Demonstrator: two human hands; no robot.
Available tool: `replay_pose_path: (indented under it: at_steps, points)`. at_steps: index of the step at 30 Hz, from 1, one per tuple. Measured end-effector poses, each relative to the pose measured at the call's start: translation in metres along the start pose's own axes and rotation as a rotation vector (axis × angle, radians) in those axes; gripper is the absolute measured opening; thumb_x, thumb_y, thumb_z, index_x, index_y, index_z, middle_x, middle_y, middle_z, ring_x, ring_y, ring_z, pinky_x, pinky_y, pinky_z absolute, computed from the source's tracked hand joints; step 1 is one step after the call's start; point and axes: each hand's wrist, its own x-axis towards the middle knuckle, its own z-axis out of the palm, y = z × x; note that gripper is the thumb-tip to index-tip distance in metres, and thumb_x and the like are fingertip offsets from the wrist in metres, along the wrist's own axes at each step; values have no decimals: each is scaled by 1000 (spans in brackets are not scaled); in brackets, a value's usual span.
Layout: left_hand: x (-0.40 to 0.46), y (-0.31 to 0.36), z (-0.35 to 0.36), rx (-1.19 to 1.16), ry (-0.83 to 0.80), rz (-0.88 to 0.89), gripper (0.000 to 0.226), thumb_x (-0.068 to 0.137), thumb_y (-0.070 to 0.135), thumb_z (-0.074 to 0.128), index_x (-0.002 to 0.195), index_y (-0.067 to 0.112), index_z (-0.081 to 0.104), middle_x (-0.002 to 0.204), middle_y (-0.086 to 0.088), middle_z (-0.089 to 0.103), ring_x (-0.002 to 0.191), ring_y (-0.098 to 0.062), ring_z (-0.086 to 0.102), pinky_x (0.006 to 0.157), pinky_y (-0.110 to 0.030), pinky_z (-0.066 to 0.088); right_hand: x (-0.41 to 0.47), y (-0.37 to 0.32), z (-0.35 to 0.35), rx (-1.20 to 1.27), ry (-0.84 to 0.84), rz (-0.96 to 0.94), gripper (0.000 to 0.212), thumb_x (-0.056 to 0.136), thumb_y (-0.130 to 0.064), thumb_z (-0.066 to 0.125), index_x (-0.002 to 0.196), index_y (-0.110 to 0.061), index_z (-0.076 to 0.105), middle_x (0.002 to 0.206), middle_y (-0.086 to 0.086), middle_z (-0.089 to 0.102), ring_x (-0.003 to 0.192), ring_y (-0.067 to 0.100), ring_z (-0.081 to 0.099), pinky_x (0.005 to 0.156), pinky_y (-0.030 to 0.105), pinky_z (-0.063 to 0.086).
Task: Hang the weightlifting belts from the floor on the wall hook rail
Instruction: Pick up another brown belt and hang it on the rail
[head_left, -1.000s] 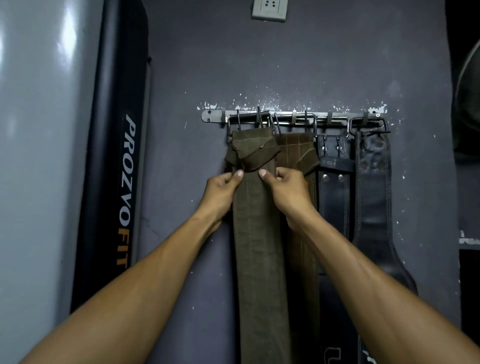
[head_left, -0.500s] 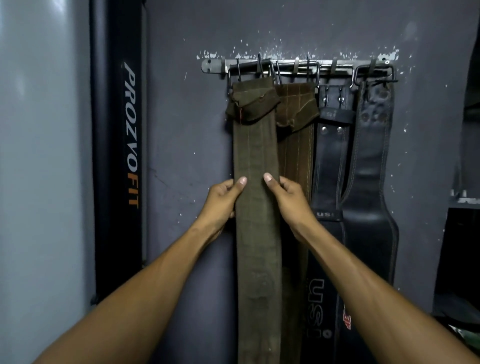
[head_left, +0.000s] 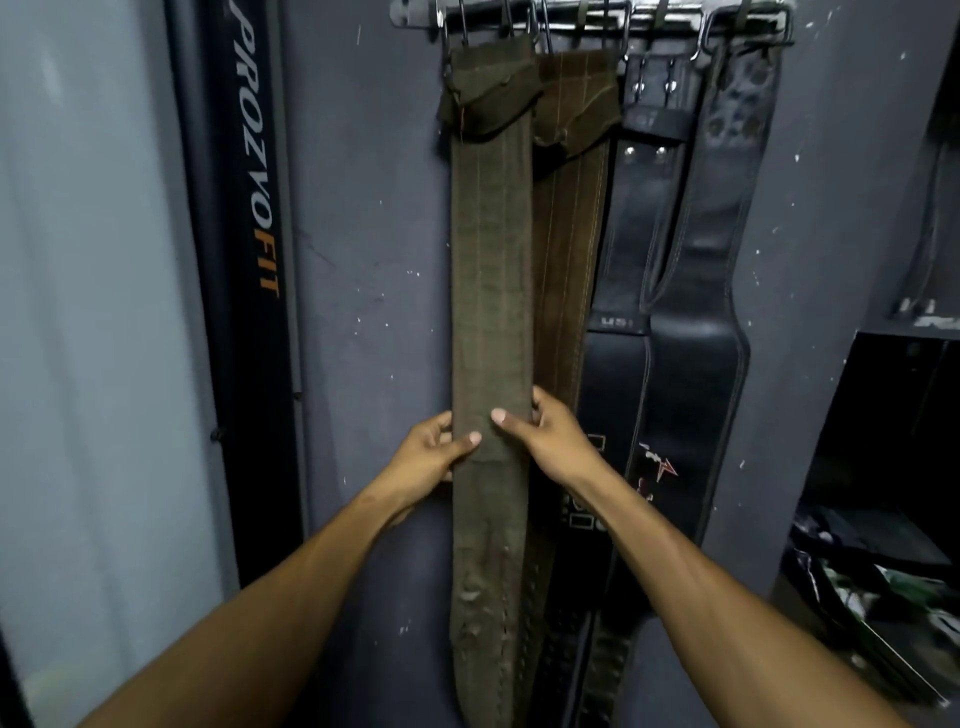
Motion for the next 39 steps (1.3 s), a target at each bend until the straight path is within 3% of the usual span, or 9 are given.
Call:
replay_pose_path:
  at_steps: [6, 9, 11, 21, 25, 28, 32, 36, 39]
  points:
    - [-49, -21, 9, -41, 52, -46, 32, 101, 20, 61, 132, 14, 63, 121, -9, 75, 111, -23, 72, 90, -36, 61, -50, 21, 7, 159, -53, 28, 25, 98, -4, 67, 119, -18, 70, 110, 0, 81, 105, 15, 76, 85, 27, 60]
    - [-88, -39, 16, -18, 54, -107, 35, 99, 9, 61, 134, 6, 60, 124, -16, 72, 113, -26, 70, 91, -31, 60, -83, 40, 12, 152, -91, 133, 37, 96, 3, 66, 132, 0, 61, 125, 18, 73, 108, 21, 73, 95, 36, 60]
    - [-112, -51, 21, 3, 106, -127, 34, 99, 2, 58, 133, -3, 58, 124, -25, 70, 110, -31, 68, 92, -33, 60, -108, 55, 17, 157, -79, 176, 33, 97, 7, 62, 129, 11, 60, 123, 26, 70, 93, 12, 75, 87, 28, 61]
    - [-187, -66, 40, 36, 175, -189, 19, 99, 13, 63, 116, 7, 68, 99, -7, 80, 86, -15, 77, 69, -23, 59, -179, 62, 36, 161, -42, 228, 27, 95, 10, 62, 123, 10, 63, 99, 9, 77, 75, 0, 74, 74, 18, 60]
    - [-200, -74, 42, 123, 189, -242, 27, 98, 16, 66, 119, 0, 64, 100, -8, 78, 89, -12, 76, 76, -23, 58, -193, 66, 37, 95, -65, 280, 32, 94, 1, 70, 125, 2, 63, 112, 13, 73, 94, 14, 74, 88, 26, 60]
    - [-218, -103, 39, 228, 198, -326, 33, 98, 17, 65, 124, 0, 54, 101, -4, 72, 79, 2, 71, 70, -13, 52, -223, 93, 42, -77, -109, 386, 29, 90, -11, 78, 113, -15, 61, 103, 5, 77, 97, 20, 73, 86, 31, 59]
    - [-245, -147, 33, 217, 205, -419, 44, 98, 15, 65, 137, 5, 46, 125, -2, 61, 109, -6, 62, 89, -17, 46, -261, 132, 52, -177, -62, 551, 48, 88, -20, 82, 129, -13, 57, 124, 11, 73, 110, 21, 69, 98, 36, 55]
    - [-280, -189, 29, 185, 245, -476, 30, 94, -5, 64, 118, 4, 48, 113, -16, 56, 105, -20, 54, 95, -28, 46, -293, 160, 65, -259, -62, 703, 54, 91, -28, 79, 138, -12, 56, 126, 10, 70, 106, 19, 64, 82, 27, 50]
    - [-314, -219, 24, 207, 238, -517, 22, 94, -6, 64, 104, 10, 53, 103, -11, 61, 93, -14, 59, 84, -15, 49, -316, 182, 74, -278, -56, 801, 51, 93, -30, 77, 137, -12, 57, 128, 11, 71, 116, 26, 66, 99, 42, 54]
